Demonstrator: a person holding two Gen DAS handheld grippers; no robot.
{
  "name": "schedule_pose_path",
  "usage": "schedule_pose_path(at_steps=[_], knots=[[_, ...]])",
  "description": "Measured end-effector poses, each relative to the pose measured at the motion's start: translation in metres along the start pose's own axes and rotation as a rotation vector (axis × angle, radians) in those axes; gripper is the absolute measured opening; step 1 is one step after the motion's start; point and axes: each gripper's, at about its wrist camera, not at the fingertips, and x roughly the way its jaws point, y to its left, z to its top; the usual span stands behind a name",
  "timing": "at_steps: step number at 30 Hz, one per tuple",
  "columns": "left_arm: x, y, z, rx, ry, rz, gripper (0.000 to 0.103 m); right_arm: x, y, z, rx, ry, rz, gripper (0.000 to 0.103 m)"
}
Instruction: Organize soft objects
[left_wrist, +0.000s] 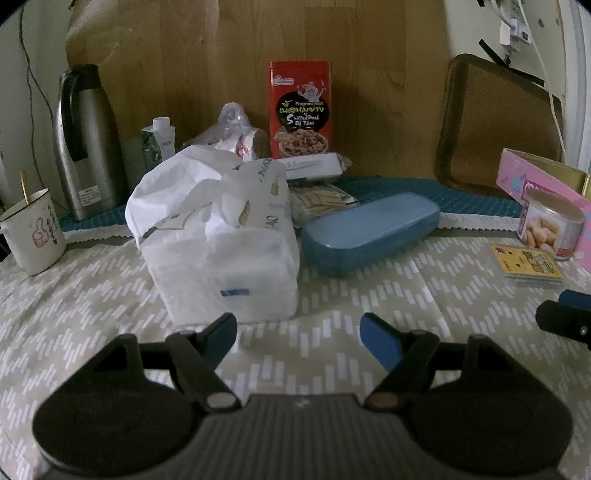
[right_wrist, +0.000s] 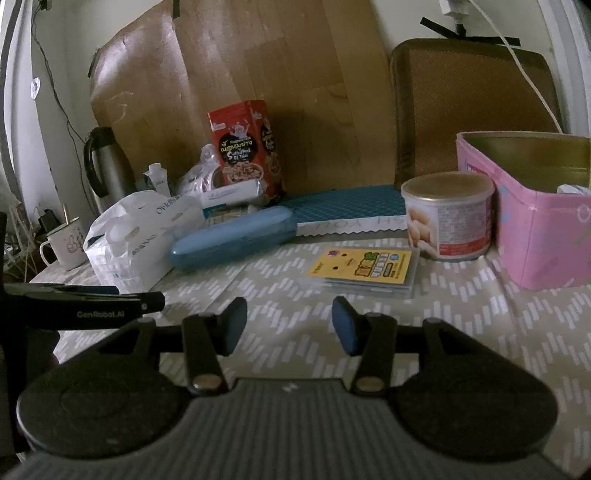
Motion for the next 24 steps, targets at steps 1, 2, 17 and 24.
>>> schedule_pose_path(at_steps=[1, 2, 17, 24], knots=[[0.0003, 0.0002, 0.0001, 0.002, 0.000, -0.002, 0.076, 0.0002, 0.0002, 0.0001, 0.000, 0.001, 0.000, 0.055], [0.0004, -0.0001, 0.0001, 0.001, 0.001, -0.001, 0.076, 0.0003, -0.0004, 0.0003, -0.001, 0.003, 0.002, 0.055], [-0.0003, 0.0014, 0.0000, 0.004, -0.005, -0.022, 0.077, 0.0032, -0.0014, 0.0007, -0.001, 0.027, -0.003, 0.056], [-0.0007, 0.0012, 0.0004, 0.013, -0.011, -0.026, 0.077, 0.0029, -0.0029, 0.0007, -0.002, 0.028, -0.002, 0.056]])
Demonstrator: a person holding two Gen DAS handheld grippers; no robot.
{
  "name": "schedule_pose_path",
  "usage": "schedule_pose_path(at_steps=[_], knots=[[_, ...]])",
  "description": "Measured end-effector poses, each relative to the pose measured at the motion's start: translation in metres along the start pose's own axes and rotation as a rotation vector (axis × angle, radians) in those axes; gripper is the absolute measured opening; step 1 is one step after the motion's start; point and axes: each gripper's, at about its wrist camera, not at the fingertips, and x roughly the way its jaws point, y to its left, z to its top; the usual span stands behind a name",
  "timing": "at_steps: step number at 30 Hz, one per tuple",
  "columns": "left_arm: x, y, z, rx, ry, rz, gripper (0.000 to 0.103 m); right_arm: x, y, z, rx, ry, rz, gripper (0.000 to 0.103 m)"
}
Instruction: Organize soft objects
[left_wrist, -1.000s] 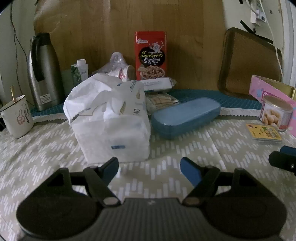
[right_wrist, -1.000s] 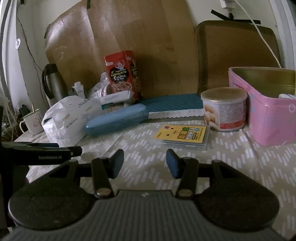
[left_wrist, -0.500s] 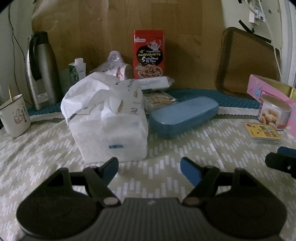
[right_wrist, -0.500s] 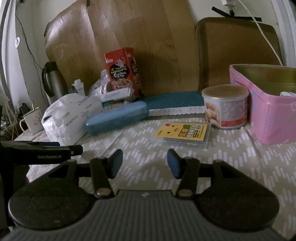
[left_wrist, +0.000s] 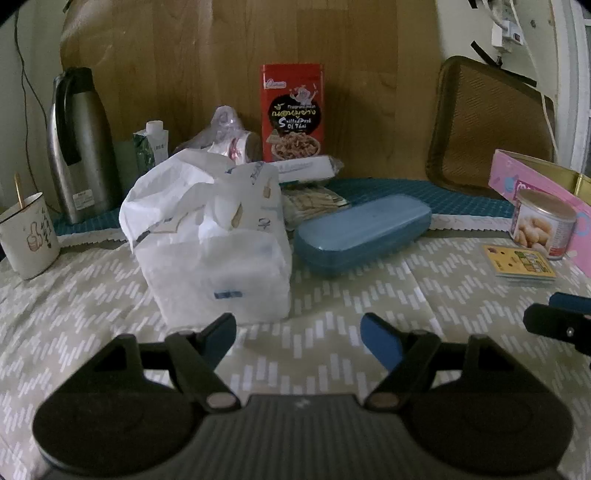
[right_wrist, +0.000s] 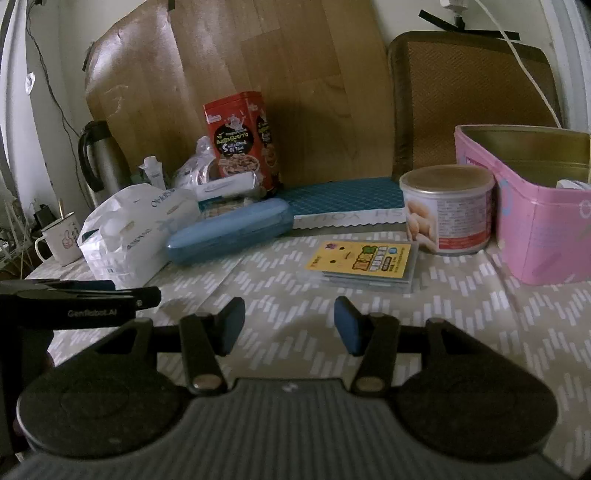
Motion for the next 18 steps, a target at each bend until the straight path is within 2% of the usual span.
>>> schedule_pose_path(at_steps=[18], knots=[[-0.0007, -0.0006, 0.0000, 0.002, -0.003, 0.001, 0.078, -0.0001, -0.0002, 0.0001, -0.002, 0.001, 0.003, 0.057]])
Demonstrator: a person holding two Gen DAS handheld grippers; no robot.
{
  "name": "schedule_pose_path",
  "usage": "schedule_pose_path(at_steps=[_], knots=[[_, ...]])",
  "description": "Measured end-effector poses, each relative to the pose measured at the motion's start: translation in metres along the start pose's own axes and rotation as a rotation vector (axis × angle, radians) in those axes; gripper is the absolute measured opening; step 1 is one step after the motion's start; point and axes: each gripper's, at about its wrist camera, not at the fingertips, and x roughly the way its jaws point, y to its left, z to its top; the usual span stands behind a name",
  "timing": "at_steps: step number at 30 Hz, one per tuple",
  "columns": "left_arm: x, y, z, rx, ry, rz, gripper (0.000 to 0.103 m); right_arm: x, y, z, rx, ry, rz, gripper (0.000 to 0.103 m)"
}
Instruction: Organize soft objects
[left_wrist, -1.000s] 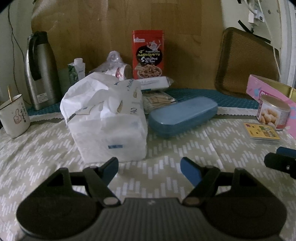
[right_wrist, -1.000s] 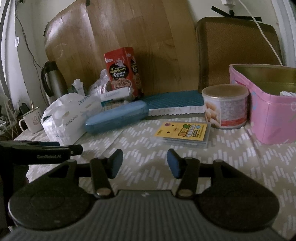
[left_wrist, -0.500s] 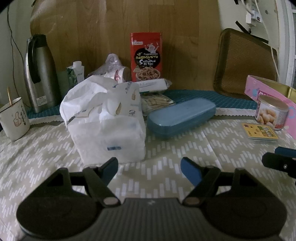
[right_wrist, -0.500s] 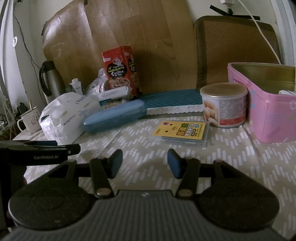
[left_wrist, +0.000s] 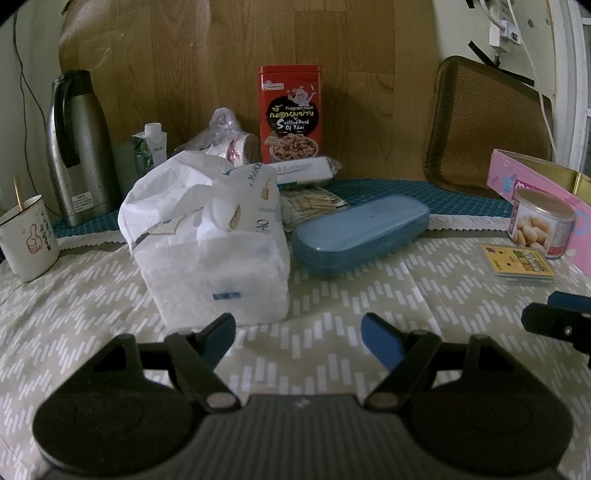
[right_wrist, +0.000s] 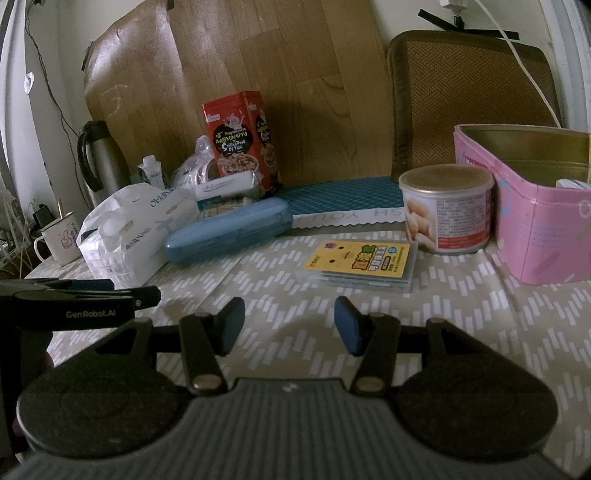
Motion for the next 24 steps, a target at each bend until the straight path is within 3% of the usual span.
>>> schedule_pose_path(at_steps=[24], knots=[[-0.0007, -0.0004, 0.0000, 0.001, -0.001, 0.001, 0.079, 0.0014, -0.0021, 0.0005, 0.000, 0.003, 0.000, 0.057]])
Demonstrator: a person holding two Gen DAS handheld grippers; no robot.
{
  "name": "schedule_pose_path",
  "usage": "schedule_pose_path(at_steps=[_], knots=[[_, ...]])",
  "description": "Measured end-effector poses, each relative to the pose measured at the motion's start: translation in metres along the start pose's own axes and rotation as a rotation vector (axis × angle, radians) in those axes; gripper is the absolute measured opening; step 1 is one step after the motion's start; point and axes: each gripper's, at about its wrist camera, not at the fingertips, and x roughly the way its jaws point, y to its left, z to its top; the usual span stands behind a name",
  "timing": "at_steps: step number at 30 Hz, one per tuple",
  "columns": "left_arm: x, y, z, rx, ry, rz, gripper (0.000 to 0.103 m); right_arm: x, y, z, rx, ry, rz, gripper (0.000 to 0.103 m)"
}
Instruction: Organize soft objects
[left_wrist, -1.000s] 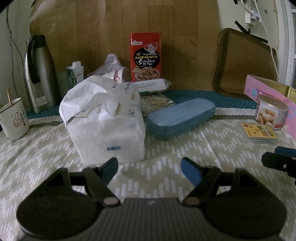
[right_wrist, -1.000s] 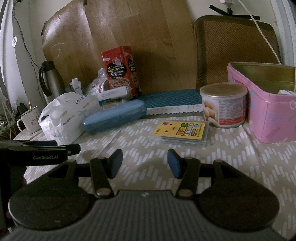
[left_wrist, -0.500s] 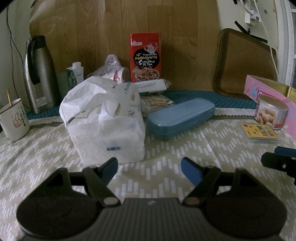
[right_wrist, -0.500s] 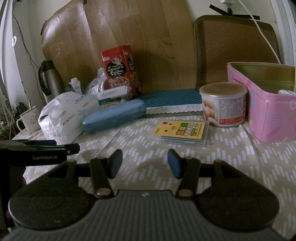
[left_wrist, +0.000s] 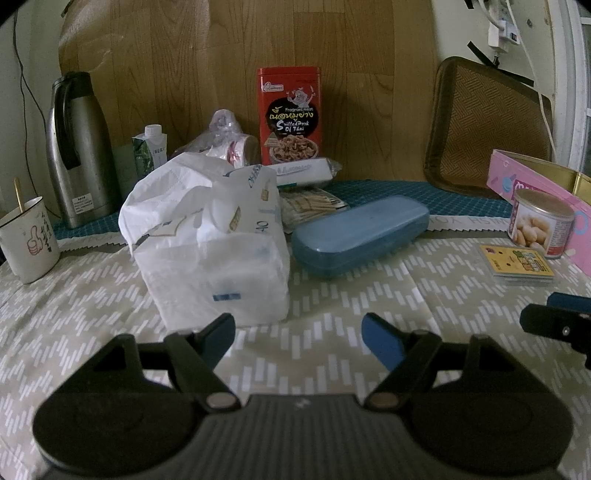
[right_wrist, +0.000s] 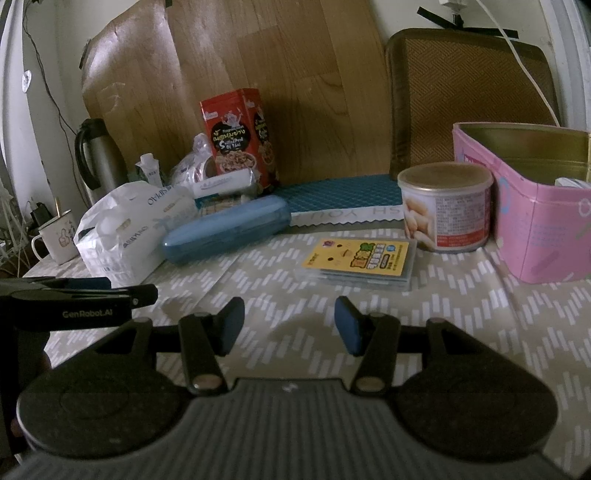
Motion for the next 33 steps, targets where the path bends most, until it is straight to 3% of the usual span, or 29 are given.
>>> schedule_pose_path(at_steps=[3, 33], knots=[[-0.0004, -0.0001, -0.0001, 0.000, -0.003, 0.001, 0.087, -0.0003, 0.0000, -0.0005, 0.001, 0.001, -0.002, 0.057], [-0.0062, 0.0037, 0.0001, 0.009, -0.045, -0.040, 0.089, 0.0049, -0.0002, 0.0009, -0.022, 0.031, -0.049, 0.057]])
